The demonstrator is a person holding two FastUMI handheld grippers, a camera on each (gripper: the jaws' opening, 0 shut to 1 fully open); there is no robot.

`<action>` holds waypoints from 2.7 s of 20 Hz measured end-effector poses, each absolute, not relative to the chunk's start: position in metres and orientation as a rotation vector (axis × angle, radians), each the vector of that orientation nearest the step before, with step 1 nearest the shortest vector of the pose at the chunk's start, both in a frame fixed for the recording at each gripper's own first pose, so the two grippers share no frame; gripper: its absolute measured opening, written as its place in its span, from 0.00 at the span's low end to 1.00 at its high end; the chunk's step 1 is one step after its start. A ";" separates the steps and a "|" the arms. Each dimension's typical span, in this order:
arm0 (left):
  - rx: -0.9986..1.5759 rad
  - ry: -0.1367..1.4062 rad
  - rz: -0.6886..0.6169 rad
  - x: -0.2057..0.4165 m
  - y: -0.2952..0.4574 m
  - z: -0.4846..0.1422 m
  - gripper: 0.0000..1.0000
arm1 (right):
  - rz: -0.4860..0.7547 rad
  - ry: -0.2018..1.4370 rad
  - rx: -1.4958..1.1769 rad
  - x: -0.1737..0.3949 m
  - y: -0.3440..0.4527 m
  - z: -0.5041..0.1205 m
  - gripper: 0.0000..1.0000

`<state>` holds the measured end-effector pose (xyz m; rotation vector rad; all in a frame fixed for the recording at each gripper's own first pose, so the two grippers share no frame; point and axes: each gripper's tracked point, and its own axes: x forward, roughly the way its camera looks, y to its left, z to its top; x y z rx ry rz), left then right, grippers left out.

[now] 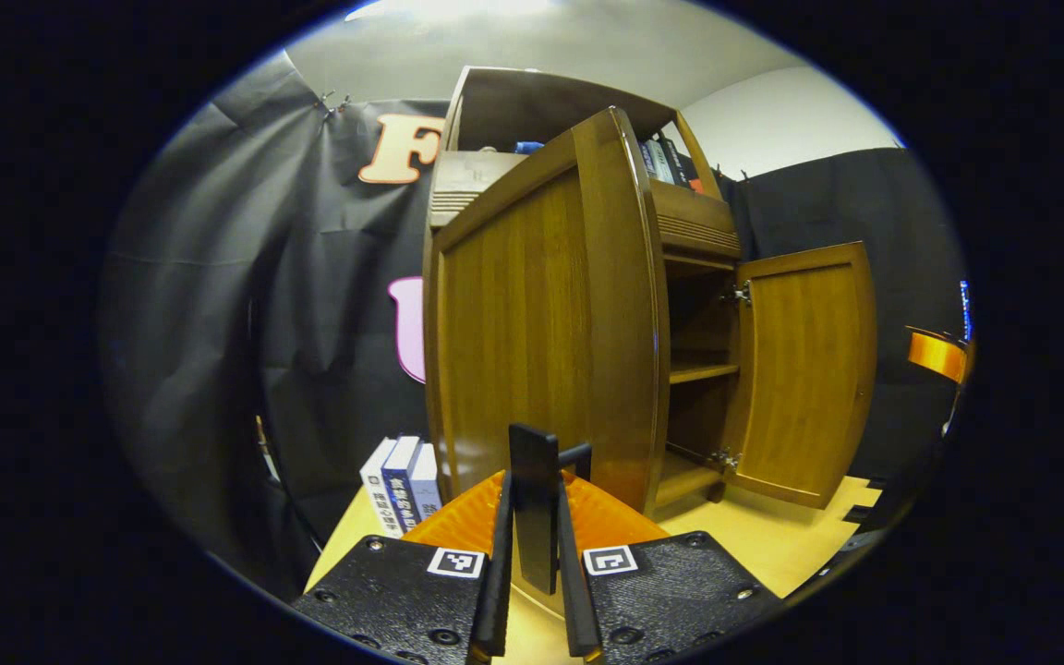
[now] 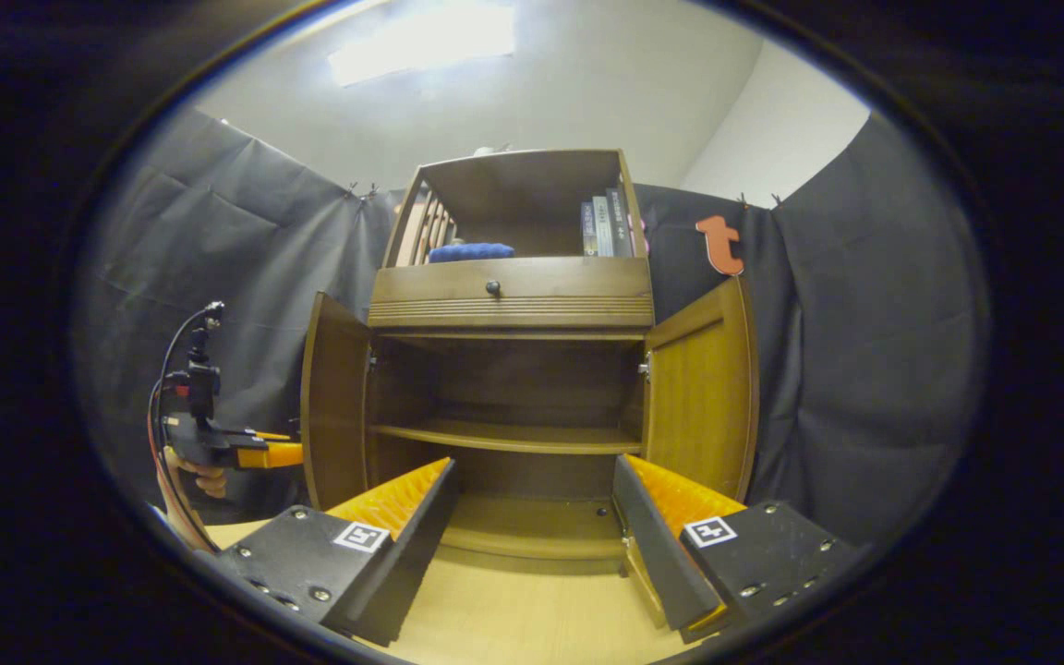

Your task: Open the right door of the double-door shoe cabinet with the right hand, and open the left door with the left hand.

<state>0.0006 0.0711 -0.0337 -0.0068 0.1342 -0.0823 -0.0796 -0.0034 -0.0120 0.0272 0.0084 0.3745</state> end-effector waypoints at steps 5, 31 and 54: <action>0.033 0.147 0.001 -0.006 0.101 -0.034 0.15 | 0.400 0.002 0.025 -0.086 0.008 -0.012 1.00; -0.020 0.156 -0.140 -0.022 0.175 -0.048 0.03 | 0.379 0.002 0.082 -0.079 0.014 -0.021 0.97; -0.022 -0.051 0.199 -0.127 0.139 0.053 0.92 | 0.381 -0.026 0.101 -0.101 -0.032 -0.009 1.00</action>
